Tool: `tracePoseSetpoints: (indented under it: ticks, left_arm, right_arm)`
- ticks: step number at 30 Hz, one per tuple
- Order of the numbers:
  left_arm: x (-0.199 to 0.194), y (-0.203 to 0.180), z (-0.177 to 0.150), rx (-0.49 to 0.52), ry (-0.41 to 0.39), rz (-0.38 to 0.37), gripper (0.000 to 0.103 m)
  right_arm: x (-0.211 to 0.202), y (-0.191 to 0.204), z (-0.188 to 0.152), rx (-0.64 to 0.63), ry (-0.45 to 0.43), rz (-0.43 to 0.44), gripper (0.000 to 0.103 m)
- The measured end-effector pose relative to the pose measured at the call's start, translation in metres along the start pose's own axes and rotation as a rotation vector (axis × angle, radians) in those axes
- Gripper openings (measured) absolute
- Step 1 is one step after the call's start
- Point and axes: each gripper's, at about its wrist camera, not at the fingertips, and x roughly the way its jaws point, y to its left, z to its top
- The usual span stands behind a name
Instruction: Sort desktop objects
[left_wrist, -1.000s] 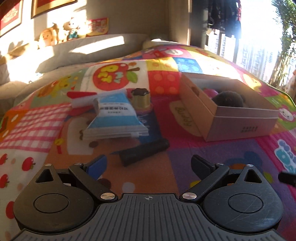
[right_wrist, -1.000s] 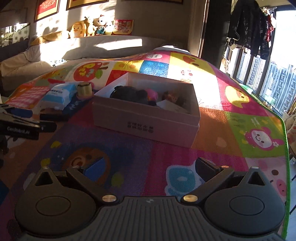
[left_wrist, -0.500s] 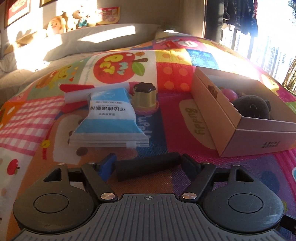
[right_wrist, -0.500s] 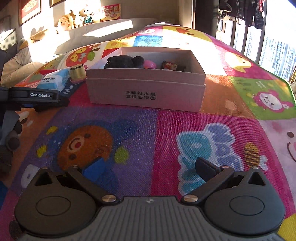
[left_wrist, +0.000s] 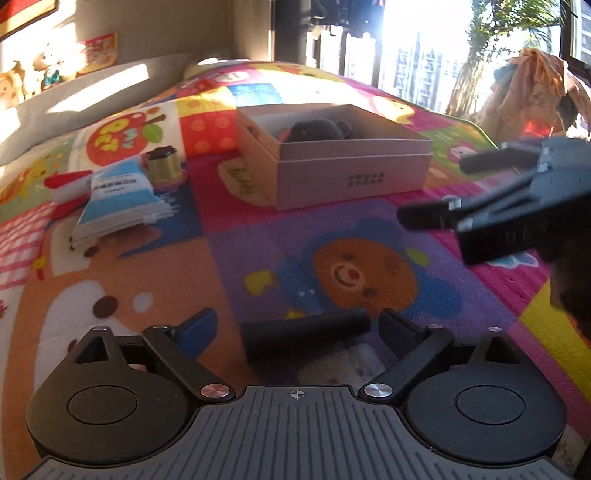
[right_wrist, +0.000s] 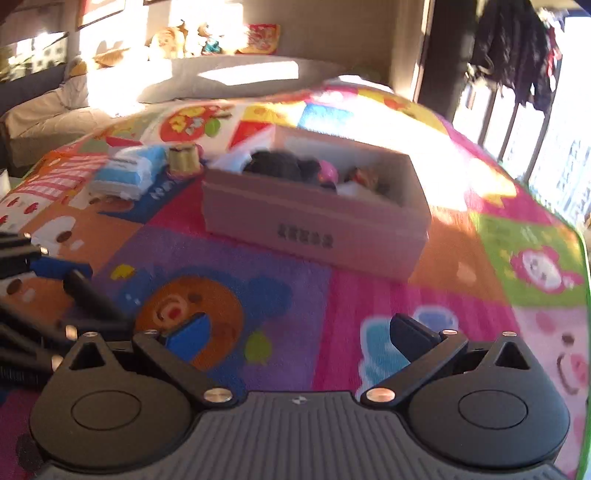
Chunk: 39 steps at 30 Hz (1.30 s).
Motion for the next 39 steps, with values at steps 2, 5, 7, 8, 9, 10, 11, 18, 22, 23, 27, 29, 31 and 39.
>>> tracePoseSetpoints:
  ticks: [2, 5, 7, 8, 9, 10, 11, 18, 22, 23, 27, 29, 31, 39]
  left_arm:
    - [-0.004, 0.008, -0.002, -0.058, -0.015, -0.010, 0.098]
    - [-0.005, 0.011, -0.005, -0.098, -0.056, -0.010, 0.098]
    - [-0.007, 0.012, -0.005, -0.107, -0.075, 0.003, 0.098]
    - [-0.010, 0.014, -0.006, -0.115, -0.095, 0.007, 0.100]
    - [-0.012, 0.015, -0.007, -0.123, -0.103, 0.013, 0.100]
    - [-0.012, 0.016, -0.007, -0.133, -0.104, 0.023, 0.100]
    - [-0.011, 0.016, -0.007, -0.141, -0.102, 0.033, 0.100]
    - [-0.007, 0.037, -0.007, -0.261, -0.084, 0.007, 0.100]
    - [-0.009, 0.040, -0.009, -0.278, -0.098, -0.014, 0.100]
    - [-0.009, 0.041, -0.009, -0.280, -0.097, -0.020, 0.100]
    - [-0.009, 0.044, -0.010, -0.298, -0.097, -0.029, 0.100]
    - [-0.008, 0.042, -0.010, -0.296, -0.096, -0.025, 0.100]
    - [-0.008, 0.042, -0.010, -0.297, -0.096, -0.018, 0.100]
    - [-0.007, 0.044, -0.010, -0.316, -0.098, 0.011, 0.100]
  right_arm:
    - [-0.012, 0.012, 0.030, -0.073, -0.075, 0.051, 0.103]
    - [-0.011, 0.030, 0.081, -0.118, -0.118, 0.150, 0.103]
    - [0.005, 0.045, 0.120, -0.119, -0.085, 0.232, 0.103]
    - [0.017, 0.052, 0.139, -0.113, -0.052, 0.268, 0.103]
    - [0.036, 0.062, 0.161, -0.107, -0.008, 0.294, 0.101]
    - [0.053, 0.072, 0.178, -0.111, 0.028, 0.303, 0.091]
    - [0.071, 0.081, 0.192, -0.117, 0.068, 0.301, 0.082]
    - [0.212, 0.122, 0.225, -0.062, 0.292, 0.175, 0.071]
    - [0.237, 0.127, 0.211, -0.034, 0.357, 0.150, 0.039]
    - [0.233, 0.127, 0.208, -0.048, 0.365, 0.165, 0.039]
    - [0.189, 0.120, 0.195, -0.107, 0.361, 0.232, 0.039]
    - [0.155, 0.108, 0.191, -0.124, 0.318, 0.269, 0.039]
    - [0.117, 0.089, 0.187, -0.124, 0.257, 0.288, 0.039]
    - [0.032, -0.002, 0.121, -0.051, 0.199, 0.182, 0.039]
